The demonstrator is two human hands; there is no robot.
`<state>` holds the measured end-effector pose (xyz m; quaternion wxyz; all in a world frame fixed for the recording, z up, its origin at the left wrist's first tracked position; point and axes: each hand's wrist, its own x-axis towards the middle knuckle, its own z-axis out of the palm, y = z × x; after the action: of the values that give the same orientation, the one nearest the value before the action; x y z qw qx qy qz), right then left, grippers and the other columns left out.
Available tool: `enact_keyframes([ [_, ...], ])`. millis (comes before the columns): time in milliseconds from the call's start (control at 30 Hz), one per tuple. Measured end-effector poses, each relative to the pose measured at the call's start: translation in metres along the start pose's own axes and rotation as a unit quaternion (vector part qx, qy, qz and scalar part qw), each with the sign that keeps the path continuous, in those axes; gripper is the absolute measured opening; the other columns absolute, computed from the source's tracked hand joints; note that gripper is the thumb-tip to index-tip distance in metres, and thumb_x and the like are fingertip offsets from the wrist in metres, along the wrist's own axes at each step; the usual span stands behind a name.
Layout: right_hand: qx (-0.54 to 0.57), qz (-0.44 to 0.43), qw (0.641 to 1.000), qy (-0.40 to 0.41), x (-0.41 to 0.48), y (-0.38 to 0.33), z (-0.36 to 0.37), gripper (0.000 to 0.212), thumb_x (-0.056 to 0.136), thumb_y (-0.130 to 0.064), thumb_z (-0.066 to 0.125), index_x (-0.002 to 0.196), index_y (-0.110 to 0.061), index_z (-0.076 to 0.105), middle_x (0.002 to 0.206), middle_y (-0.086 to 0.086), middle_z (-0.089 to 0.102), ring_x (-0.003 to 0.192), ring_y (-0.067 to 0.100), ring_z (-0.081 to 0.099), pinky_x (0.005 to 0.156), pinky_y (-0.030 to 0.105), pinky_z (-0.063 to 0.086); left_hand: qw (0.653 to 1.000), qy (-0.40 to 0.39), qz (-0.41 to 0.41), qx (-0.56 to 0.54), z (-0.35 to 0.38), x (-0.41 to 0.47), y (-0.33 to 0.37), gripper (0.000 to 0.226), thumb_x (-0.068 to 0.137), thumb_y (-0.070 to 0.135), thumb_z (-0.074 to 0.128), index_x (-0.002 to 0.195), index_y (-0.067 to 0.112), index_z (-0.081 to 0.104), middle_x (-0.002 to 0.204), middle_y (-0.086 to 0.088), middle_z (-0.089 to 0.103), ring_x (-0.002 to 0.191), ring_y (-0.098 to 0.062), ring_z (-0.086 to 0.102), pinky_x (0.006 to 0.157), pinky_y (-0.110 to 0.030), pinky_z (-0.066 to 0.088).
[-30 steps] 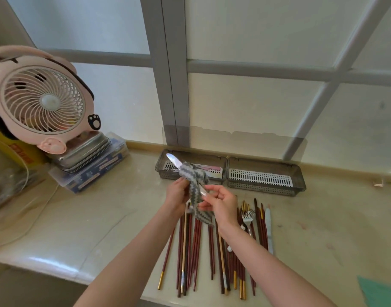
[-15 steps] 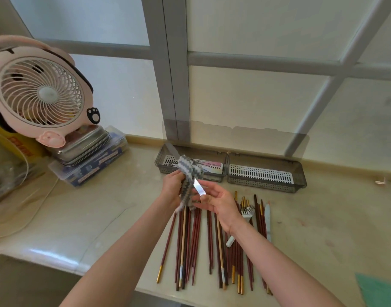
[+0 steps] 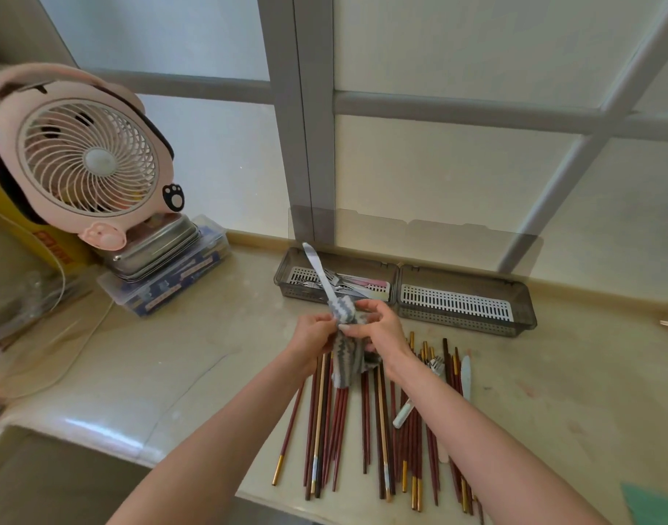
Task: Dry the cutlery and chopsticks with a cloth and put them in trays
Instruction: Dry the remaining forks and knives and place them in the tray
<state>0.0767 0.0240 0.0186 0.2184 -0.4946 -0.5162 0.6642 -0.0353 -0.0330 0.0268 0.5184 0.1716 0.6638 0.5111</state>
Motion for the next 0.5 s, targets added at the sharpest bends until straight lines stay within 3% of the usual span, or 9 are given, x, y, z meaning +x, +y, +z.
enact_keyframes([
  [100, 0.027, -0.010, 1.000, -0.008, 0.003, -0.015, -0.002, 0.020, 0.088, -0.023, 0.062, 0.107, -0.019, 0.066, 0.107, 0.003, 0.064, 0.100, 0.019, 0.055, 0.081, 0.030, 0.043, 0.998, 0.027, 0.025, 0.048, 0.001, 0.003, 0.000, 0.014, 0.091, 0.003, 0.054, 0.085, 0.001, 0.066, 0.073, -0.008, 0.066, 0.065, -0.015, 0.063, 0.052, -0.019, 0.049],
  [233, -0.029, -0.004, 1.000, -0.003, 0.013, -0.026, 0.001, 0.021, 0.091, -0.024, 0.060, 0.102, -0.011, 0.071, 0.100, 0.006, 0.071, 0.077, 0.011, 0.063, 0.059, 0.016, 0.045, 0.992, 0.005, 0.037, 0.117, 0.012, 0.002, -0.003, 0.012, 0.087, 0.000, 0.058, 0.079, 0.005, 0.066, 0.079, -0.011, 0.068, 0.076, -0.023, 0.066, 0.064, -0.026, 0.054],
  [433, -0.015, 0.036, 0.999, 0.037, 0.034, -0.027, -0.002, 0.015, 0.082, -0.010, 0.067, 0.094, -0.005, 0.074, 0.087, 0.008, 0.072, 0.066, 0.015, 0.064, 0.059, 0.021, 0.051, 0.995, -0.007, 0.001, 0.099, 0.015, 0.000, -0.003, 0.019, 0.089, 0.002, 0.056, 0.073, 0.006, 0.064, 0.076, -0.010, 0.066, 0.071, -0.019, 0.065, 0.058, -0.022, 0.054],
  [500, -0.005, 0.052, 0.997, 0.049, 0.044, -0.032, -0.004, 0.017, 0.083, -0.011, 0.065, 0.096, -0.005, 0.073, 0.083, 0.009, 0.072, 0.054, 0.009, 0.062, 0.049, 0.020, 0.045, 0.995, -0.003, -0.013, 0.094, 0.013, -0.002, 0.000, 0.018, 0.090, 0.003, 0.055, 0.074, 0.005, 0.062, 0.074, -0.008, 0.064, 0.067, -0.015, 0.063, 0.055, -0.020, 0.053],
])
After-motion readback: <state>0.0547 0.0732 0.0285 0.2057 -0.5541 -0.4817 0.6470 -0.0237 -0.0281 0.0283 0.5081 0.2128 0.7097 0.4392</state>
